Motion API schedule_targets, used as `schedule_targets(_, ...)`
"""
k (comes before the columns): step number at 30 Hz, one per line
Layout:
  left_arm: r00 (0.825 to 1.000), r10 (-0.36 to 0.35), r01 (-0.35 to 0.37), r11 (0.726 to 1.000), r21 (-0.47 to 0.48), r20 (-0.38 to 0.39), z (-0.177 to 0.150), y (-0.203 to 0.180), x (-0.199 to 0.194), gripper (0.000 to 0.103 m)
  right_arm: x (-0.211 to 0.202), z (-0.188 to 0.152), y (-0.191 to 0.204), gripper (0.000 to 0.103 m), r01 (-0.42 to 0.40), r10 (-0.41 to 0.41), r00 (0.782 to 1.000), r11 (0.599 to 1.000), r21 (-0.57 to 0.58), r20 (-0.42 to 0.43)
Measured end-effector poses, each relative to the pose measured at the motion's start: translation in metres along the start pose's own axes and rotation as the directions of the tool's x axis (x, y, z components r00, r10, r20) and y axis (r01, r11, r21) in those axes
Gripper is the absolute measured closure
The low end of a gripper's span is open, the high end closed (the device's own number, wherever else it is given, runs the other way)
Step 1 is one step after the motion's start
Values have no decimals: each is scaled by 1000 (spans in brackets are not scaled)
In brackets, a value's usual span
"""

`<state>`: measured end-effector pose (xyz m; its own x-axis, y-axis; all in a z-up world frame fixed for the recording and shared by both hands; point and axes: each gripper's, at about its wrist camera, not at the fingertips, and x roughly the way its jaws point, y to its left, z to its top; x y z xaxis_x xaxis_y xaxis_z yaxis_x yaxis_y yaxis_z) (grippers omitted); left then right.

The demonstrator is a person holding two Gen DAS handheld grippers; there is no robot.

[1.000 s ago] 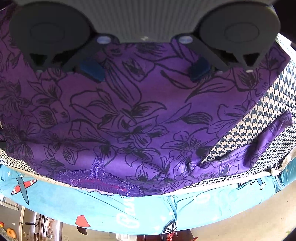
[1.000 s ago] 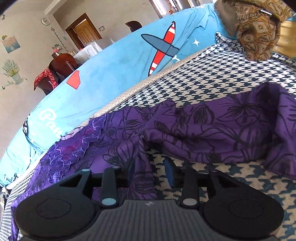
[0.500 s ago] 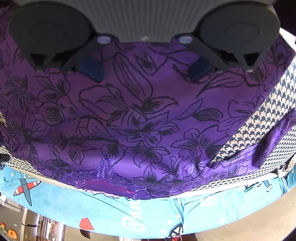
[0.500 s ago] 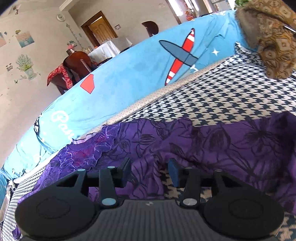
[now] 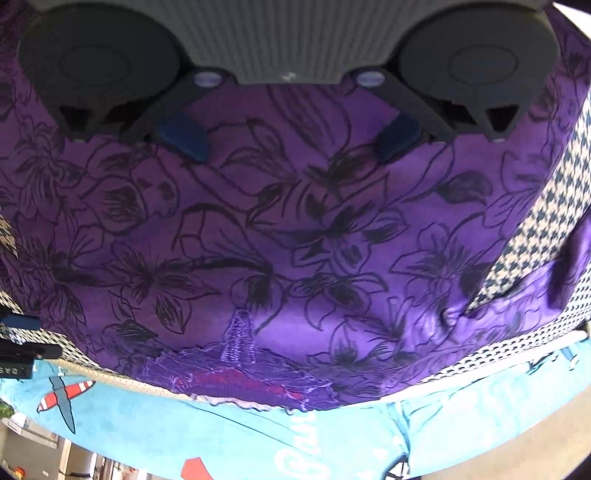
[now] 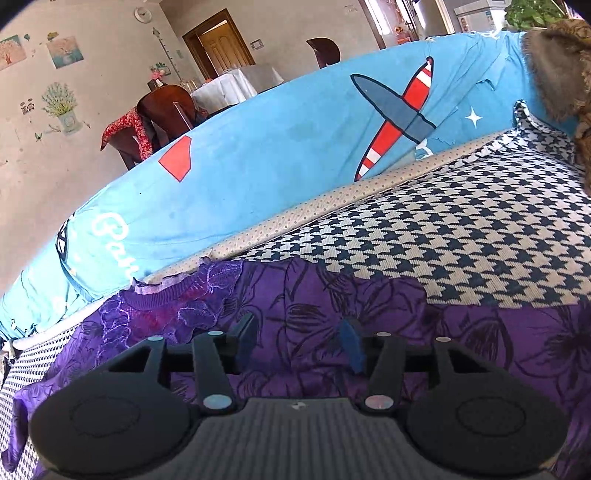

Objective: Fold clothes

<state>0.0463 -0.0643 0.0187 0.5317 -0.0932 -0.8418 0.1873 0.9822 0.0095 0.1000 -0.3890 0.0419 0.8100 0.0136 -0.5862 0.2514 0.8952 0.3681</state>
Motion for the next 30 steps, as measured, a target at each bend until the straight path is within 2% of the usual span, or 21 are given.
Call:
schedule_targets(10, 999, -34, 36, 998, 54, -34, 27, -16, 23, 0, 36, 12, 10, 48, -2, 1, 1000, 995, -99, -12)
schedule_targets(14, 999, -29, 30, 999, 42, -27, 28, -20, 26, 0, 50, 20, 13, 40, -15, 14, 1000, 991, -134, -9)
schedule_targets(19, 999, -22, 23, 999, 38, -26, 29, -20, 27, 0, 68, 29, 13, 38, -20, 18, 1000, 987, -158, -9)
schedule_targets(24, 999, -27, 28, 999, 36, -28, 29, -19, 27, 0, 87, 31, 12, 38, -20, 13, 999, 985, -170, -43)
schedule_targets(27, 999, -26, 27, 999, 36, -27, 29, -18, 27, 0, 93, 28, 16, 36, -17, 8, 999, 977, -213, -44)
schedule_targets(28, 999, -26, 27, 999, 35, -27, 29, -18, 27, 0, 94, 27, 18, 41, -11, 0, 999, 973, -232, -44)
schedule_targets(29, 999, -26, 27, 999, 33, -26, 29, -18, 27, 0, 95, 27, 20, 55, -7, -5, 999, 968, -251, -47)
schedule_targets(30, 999, -27, 27, 999, 32, -26, 29, -18, 27, 0, 96, 27, 22, 63, -2, -11, 999, 964, -267, -49)
